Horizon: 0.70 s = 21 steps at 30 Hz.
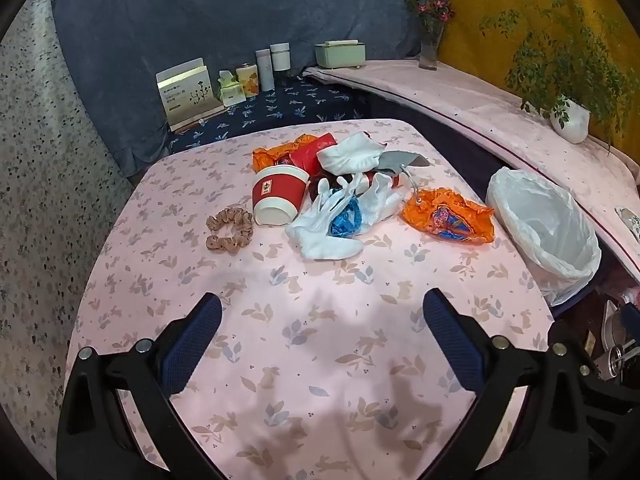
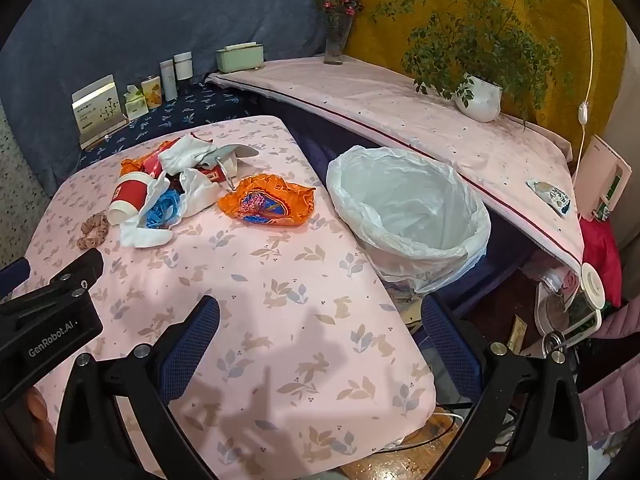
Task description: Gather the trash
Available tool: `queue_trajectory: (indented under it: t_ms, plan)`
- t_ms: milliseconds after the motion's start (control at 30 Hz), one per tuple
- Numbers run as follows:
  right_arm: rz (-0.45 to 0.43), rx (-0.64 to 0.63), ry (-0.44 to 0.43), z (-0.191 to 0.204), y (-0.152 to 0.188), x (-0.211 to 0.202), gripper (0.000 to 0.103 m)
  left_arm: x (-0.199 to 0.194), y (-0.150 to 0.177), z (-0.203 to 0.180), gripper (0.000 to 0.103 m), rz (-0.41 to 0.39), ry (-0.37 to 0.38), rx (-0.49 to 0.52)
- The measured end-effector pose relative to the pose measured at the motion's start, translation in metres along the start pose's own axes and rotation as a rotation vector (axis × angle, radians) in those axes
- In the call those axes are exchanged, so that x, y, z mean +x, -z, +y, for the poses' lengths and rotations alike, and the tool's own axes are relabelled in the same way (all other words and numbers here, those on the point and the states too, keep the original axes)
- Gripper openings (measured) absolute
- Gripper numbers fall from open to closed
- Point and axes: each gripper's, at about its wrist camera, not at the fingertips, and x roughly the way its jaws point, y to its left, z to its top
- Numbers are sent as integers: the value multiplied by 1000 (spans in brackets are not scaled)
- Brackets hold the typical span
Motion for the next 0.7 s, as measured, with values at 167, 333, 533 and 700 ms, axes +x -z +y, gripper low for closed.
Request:
queue_trajectory:
  t_ms: [167, 333, 533, 700]
  plan:
    - [1, 3, -6, 1, 0, 0, 96, -2, -2, 4, 96, -11, 2, -1]
    - [-2, -1, -4, 0, -1, 1, 96, -4, -1, 2, 96, -26, -2, 1]
    - [-5, -1, -2, 2, -1, 2, 96, -4, 0, 1, 96, -32, -3, 0]
    - [-6, 12, -3, -1, -2, 2, 96, -4, 0, 2, 96, -33, -1, 0]
